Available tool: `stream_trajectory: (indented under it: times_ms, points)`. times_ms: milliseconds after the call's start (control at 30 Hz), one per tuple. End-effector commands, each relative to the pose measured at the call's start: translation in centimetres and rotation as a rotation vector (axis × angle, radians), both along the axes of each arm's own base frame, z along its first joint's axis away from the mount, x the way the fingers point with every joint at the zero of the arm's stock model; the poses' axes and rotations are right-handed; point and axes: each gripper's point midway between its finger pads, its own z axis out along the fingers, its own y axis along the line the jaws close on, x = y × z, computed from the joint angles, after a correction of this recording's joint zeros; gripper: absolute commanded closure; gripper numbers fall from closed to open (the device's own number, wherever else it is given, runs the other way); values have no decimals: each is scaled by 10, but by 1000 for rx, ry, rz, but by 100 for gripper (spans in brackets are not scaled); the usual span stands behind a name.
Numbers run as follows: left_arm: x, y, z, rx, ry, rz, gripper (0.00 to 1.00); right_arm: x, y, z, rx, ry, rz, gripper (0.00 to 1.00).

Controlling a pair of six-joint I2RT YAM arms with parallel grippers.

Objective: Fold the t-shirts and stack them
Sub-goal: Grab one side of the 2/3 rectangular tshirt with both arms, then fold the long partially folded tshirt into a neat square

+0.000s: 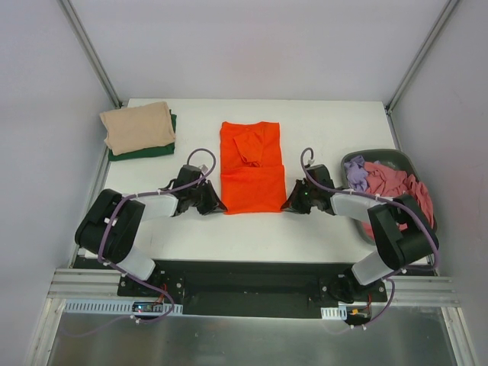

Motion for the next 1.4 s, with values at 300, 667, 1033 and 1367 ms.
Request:
stream_trajectory:
  times_ms: [300,667,1033,1367]
  points:
    - [-61,7,56,-128,-153,-71,100,-91,12,47,222,133,261,99]
    - [-92,21,148,-257,-410,-61,100,-167,16,156,411,131,497,98]
    - [-85,27,164,-247,-451,-8,100,-164,14,178,417,75,509,98]
    - [-38,37,167,-104,-472,121,100,-91,8,183,356,-55,339,99]
